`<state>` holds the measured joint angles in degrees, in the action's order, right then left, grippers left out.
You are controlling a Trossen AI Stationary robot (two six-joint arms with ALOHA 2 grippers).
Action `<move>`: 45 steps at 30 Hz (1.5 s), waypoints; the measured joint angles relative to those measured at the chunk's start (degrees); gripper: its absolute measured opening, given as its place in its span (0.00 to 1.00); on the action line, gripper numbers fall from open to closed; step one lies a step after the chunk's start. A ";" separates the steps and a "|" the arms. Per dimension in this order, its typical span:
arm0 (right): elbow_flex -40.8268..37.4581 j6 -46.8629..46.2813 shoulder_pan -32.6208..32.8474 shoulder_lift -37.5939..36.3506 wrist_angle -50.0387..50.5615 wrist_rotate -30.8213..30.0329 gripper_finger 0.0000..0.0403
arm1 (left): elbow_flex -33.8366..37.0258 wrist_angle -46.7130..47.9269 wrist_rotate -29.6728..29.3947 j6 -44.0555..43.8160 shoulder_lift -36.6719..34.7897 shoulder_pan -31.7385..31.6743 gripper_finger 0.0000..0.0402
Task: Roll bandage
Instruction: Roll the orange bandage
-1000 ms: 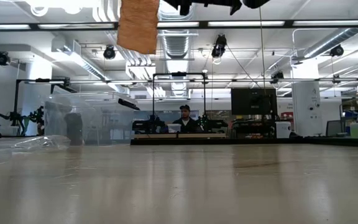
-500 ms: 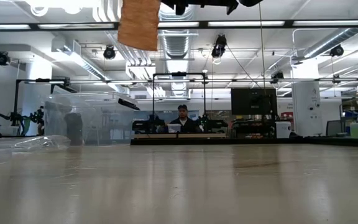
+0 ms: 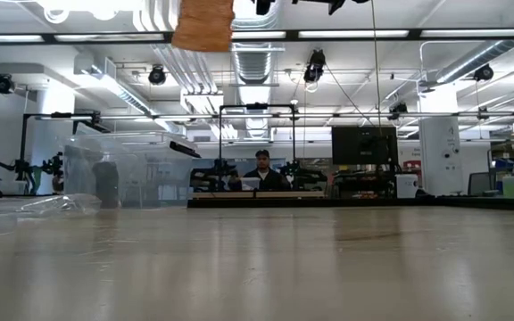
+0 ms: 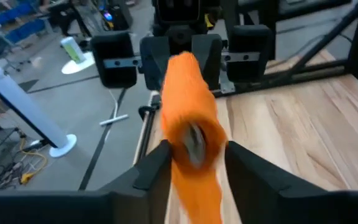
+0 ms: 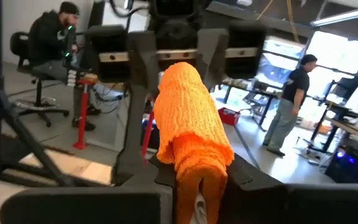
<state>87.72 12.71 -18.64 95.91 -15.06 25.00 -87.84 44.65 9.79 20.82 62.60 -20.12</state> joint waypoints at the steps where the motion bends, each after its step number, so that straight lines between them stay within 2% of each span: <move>1: 0.00 -0.61 -0.28 -0.19 -0.46 -0.08 0.11 | 0.14 -0.07 -0.25 -0.39 -0.36 -0.02 0.36; 8: 0.02 -0.32 -1.01 -0.60 -0.23 0.60 0.11 | 0.67 -0.08 -0.33 -4.74 -0.77 0.05 0.52; 12: 0.26 -0.28 -0.91 -0.66 -0.41 2.53 0.11 | 2.27 -0.58 -4.76 -5.07 0.15 0.05 0.58; 16: 0.87 -2.03 -0.93 -0.85 -0.47 4.84 0.11 | 5.85 -3.33 -5.78 -5.05 1.06 0.05 0.62; 21: 1.03 -2.86 -0.78 -0.89 -0.27 5.10 0.11 | 10.97 -12.33 -5.80 -3.44 1.02 0.05 0.62; 25: 1.03 -3.94 -0.80 -0.89 -0.20 5.19 0.11 | 15.10 -20.04 -5.87 -3.35 0.99 0.02 0.56; 28: 1.03 -3.91 -0.78 -0.96 -0.19 5.17 0.11 | 18.03 -23.26 -5.91 -3.35 1.01 0.05 0.47; 31: 1.03 -3.59 -0.78 -1.11 -0.21 5.19 0.11 | 19.94 -25.69 -6.24 -3.39 1.02 0.05 0.34; 36: 1.03 -0.38 -0.78 -1.72 0.14 5.13 0.11 | 21.64 -26.19 -6.29 -4.01 -0.42 0.05 0.05; 41: 1.03 7.97 -0.77 -2.20 0.06 4.12 0.11 | 22.65 -25.51 -5.49 -5.45 -2.46 0.35 0.03; 45: 1.03 14.65 -0.75 -2.20 -0.22 -0.78 0.11 | 22.76 -25.09 -0.03 -6.75 -3.32 0.79 0.01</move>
<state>88.75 27.36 -19.40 93.71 -15.27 24.23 -65.08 19.56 9.76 14.07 59.29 -19.33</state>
